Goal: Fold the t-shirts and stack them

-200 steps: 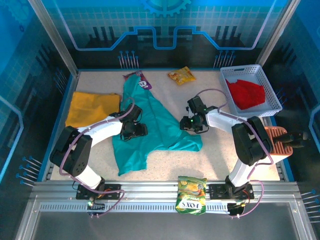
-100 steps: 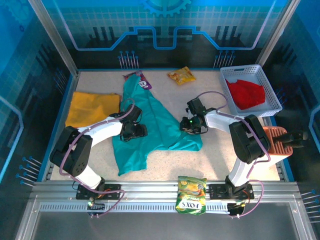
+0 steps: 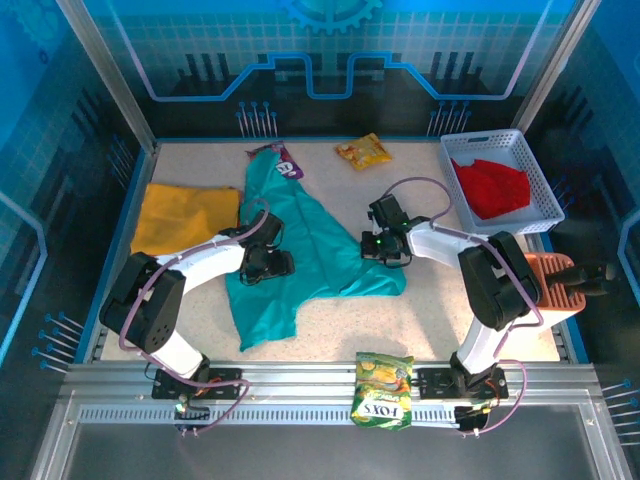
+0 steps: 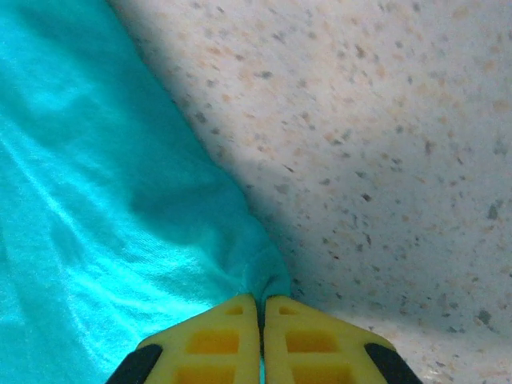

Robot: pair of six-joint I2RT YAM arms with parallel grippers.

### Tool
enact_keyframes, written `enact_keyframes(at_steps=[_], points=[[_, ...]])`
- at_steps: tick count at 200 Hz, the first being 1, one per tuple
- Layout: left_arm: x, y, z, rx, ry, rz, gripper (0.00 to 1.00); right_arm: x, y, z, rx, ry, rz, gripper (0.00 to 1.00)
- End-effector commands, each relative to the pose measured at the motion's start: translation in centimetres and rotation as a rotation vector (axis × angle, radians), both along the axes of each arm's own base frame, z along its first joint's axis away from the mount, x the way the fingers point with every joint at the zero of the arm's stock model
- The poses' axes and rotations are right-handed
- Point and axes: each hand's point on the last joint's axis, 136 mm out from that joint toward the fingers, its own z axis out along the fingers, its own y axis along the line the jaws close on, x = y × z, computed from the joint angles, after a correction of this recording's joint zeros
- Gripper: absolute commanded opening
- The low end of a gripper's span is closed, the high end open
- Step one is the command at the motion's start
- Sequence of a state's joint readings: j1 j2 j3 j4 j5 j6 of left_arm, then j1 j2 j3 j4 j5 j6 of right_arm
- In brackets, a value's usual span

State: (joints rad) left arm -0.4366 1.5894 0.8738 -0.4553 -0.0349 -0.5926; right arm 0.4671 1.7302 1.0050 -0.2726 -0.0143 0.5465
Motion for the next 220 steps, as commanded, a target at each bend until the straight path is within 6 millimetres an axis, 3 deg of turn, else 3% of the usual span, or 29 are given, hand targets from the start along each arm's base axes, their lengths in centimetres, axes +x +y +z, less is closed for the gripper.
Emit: enact_keyframes(at_steps=[1, 32, 53, 73, 101, 125, 139, 154, 188, 220], points=[[-0.4, -0.1, -0.3, -0.012, 0.006, -0.026, 0.71, 1.1, 1.7, 3.8, -0.013, -0.174, 0.070, 0.07], [-0.5, -0.2, -0.5, -0.017, 0.012, -0.026, 0.71, -0.4, 4.0, 6.5, -0.106, -0.310, 0.221, 0.10], [-0.5, -0.2, -0.5, -0.015, 0.012, -0.024, 0.71, -2.2, 5.9, 7.2, -0.188, -0.371, 0.357, 0.16], [-0.5, -0.1, -0.5, -0.010, 0.011, -0.025, 0.71, -4.4, 7.5, 6.5, -0.236, -0.367, 0.466, 0.21], [-0.5, -0.1, -0.6, -0.009, 0.012, -0.026, 0.71, -6.8, 9.0, 4.9, -0.174, -0.308, 0.540, 0.30], [-0.5, -0.1, -0.6, -0.008, 0.013, -0.029, 0.71, -5.7, 6.7, 5.2, -0.190, -0.303, 0.405, 0.43], [-0.5, -0.1, -0.6, -0.007, 0.014, -0.033, 0.71, -4.5, 5.3, 5.7, -0.116, -0.266, 0.308, 0.56], [-0.5, -0.1, -0.5, -0.004, 0.014, -0.036, 0.71, -3.3, 3.6, 6.3, -0.037, -0.229, 0.205, 0.63], [-0.5, 0.1, -0.5, -0.003, 0.011, -0.031, 0.71, -1.7, -1.0, 5.1, 0.039, -0.076, -0.030, 0.59], [-0.5, -0.1, -0.7, -0.013, 0.017, -0.030, 0.71, -1.5, -2.0, 3.3, 0.199, 0.026, -0.124, 0.51]])
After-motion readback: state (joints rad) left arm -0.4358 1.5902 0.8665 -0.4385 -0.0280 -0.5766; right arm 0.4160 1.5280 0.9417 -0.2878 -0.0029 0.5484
